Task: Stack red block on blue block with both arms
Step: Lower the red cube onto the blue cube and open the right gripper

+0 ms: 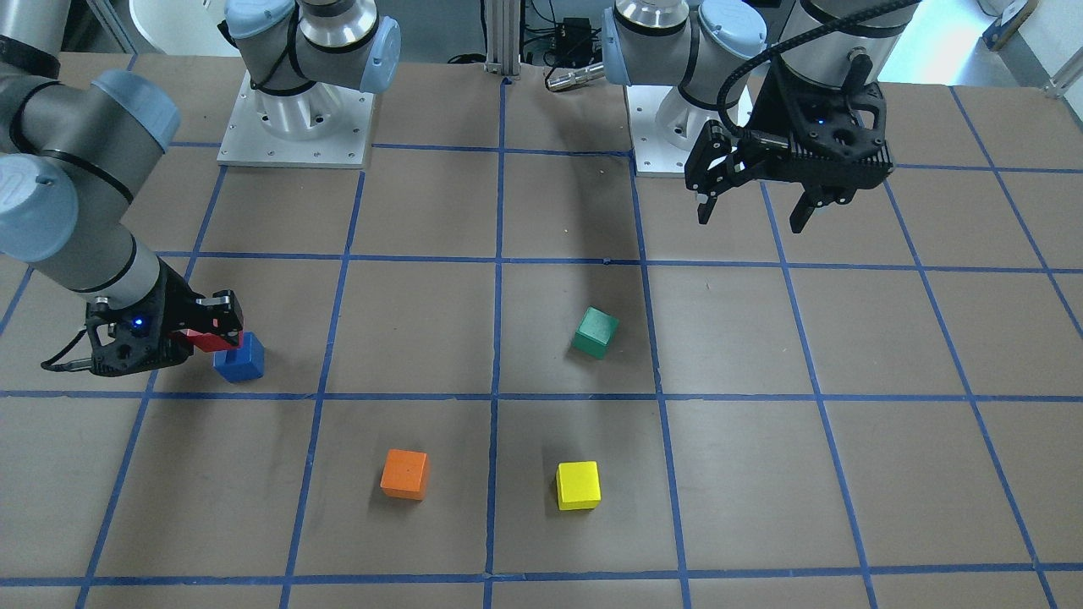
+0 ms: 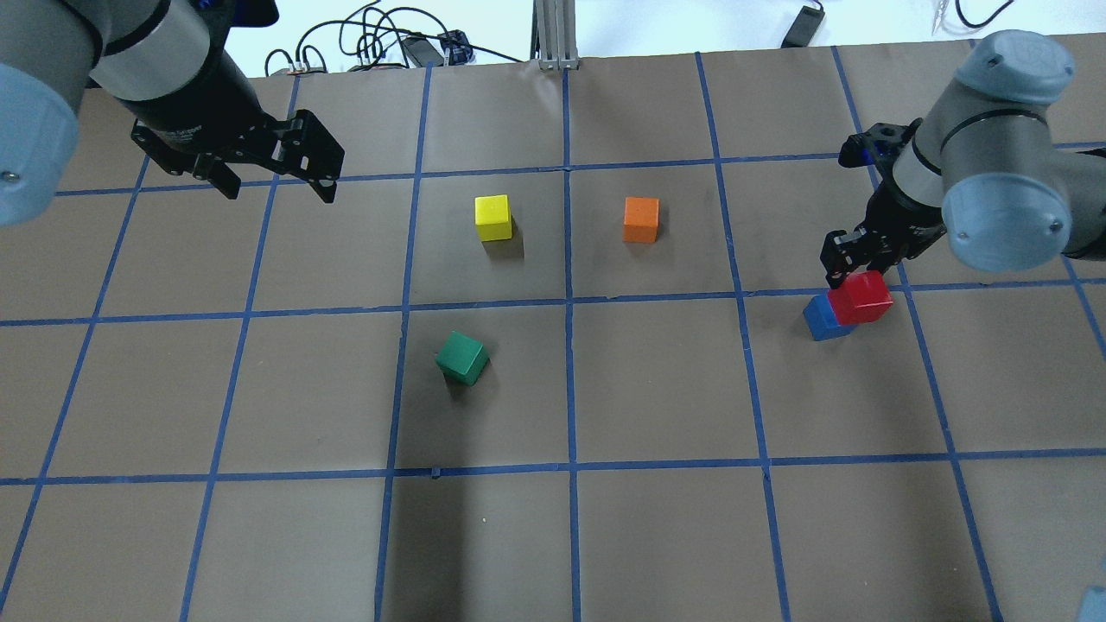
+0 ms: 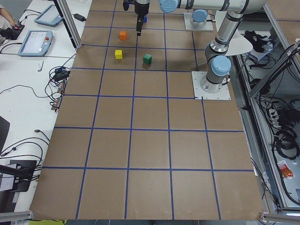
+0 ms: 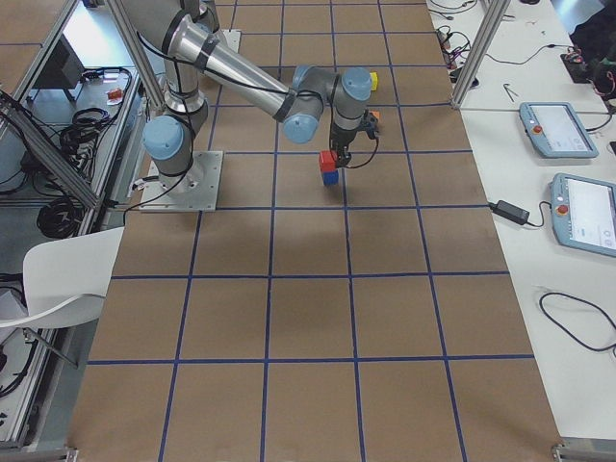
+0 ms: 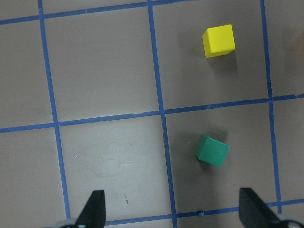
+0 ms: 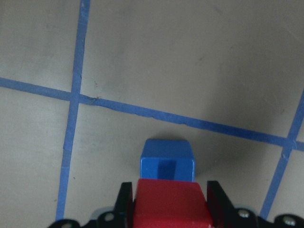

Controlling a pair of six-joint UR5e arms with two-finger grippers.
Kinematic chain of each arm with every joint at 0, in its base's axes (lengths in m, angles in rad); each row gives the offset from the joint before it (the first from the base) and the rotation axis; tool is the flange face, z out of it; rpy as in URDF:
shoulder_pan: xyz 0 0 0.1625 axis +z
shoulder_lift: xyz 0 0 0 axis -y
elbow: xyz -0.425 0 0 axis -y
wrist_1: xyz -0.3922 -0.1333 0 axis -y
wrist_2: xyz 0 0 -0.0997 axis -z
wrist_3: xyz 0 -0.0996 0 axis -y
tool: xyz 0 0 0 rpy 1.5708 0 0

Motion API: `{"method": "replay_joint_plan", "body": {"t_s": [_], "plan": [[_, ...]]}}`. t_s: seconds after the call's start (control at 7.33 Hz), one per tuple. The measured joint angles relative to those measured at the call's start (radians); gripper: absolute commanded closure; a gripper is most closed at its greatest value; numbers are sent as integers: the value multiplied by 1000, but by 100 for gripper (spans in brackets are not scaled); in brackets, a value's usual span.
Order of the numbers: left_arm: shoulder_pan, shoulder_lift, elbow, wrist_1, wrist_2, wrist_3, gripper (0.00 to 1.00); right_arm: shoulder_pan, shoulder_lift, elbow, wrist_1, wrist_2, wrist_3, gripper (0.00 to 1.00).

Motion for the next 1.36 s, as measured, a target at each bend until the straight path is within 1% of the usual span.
{"method": "replay_joint_plan", "body": {"t_s": [0.14,0.27,0.41,0.95,1.09,1.23,1.36], "plan": [[0,0,0,0,0,0,0,13,1,31,-82,-6,-3,100],[0,0,0,-1,0,0,0,18,1,51,-134,-18,-5,100],[0,1,0,-1,0,0,0,20,0,58,-156,-32,-6,100],[0,1,0,0,0,0,0,20,1,67,-160,-42,-2,100],[0,1,0,0,0,0,0,20,1,67,-158,-42,0,98],[0,1,0,0,0,0,0,20,2,68,-156,-42,2,78],[0,1,0,1,0,0,0,20,2,70,-155,-42,5,54]]}}
